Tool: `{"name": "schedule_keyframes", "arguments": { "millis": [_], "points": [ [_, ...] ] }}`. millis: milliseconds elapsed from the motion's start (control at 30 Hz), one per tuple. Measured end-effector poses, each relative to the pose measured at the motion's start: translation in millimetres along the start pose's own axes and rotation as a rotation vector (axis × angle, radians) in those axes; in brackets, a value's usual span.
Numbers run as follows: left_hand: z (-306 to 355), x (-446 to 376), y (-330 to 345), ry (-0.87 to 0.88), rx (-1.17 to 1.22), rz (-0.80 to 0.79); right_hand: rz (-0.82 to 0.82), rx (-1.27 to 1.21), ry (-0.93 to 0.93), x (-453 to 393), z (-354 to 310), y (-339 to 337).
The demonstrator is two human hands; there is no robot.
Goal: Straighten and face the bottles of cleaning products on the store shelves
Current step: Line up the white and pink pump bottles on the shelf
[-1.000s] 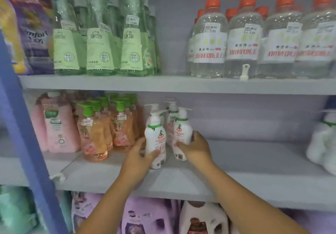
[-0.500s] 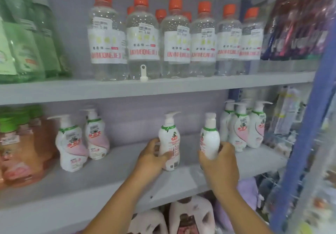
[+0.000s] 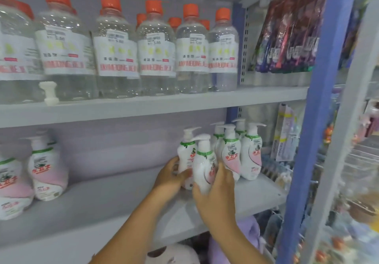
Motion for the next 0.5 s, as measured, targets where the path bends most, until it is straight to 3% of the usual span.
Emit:
{"name": "schedule_keyframes", "arguments": {
  "millis": [167, 333, 500],
  "points": [
    [9, -6, 20, 0.015, 0.039, 0.015, 0.079, 0.093, -0.007, -15, 19, -6],
    [2, -11, 27, 0.01, 0.063, 0.035, 0.115, 0.077, -0.131, -21, 25, -8],
    [-6, -9, 24, 0.008, 0.073, 0.062, 0.061, 0.078, -0.062, -28, 27, -1]
  ]
}}
Point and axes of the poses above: each hand's wrist, its own x-axis away from the middle knuckle, its own y-axis out of the palm, z = x × y, the point moved 6 cm from there along -x, towards the middle knuckle, and after that the axes turned 1 degree about y, right-handed, at the moved point
